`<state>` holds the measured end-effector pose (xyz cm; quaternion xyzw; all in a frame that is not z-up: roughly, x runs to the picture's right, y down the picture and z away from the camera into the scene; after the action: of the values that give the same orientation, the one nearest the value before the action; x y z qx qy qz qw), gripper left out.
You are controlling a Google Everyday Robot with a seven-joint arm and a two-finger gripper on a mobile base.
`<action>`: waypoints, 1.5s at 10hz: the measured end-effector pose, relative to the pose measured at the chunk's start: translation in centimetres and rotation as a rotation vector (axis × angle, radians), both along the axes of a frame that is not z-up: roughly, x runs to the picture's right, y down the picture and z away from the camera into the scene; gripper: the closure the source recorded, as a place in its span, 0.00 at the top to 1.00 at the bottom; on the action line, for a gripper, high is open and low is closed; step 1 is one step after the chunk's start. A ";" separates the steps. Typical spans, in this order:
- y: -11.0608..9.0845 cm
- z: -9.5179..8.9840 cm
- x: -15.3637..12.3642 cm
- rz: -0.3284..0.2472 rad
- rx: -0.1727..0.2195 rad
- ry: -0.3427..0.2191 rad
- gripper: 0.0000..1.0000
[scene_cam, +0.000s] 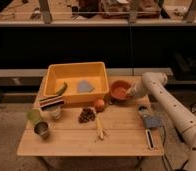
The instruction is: Stack bowls into tray
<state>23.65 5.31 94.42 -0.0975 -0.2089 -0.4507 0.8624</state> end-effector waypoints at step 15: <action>0.3 -0.1 0.4 0.000 -0.005 0.005 0.00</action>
<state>24.05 5.60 94.35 -0.1006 -0.2079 -0.4501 0.8626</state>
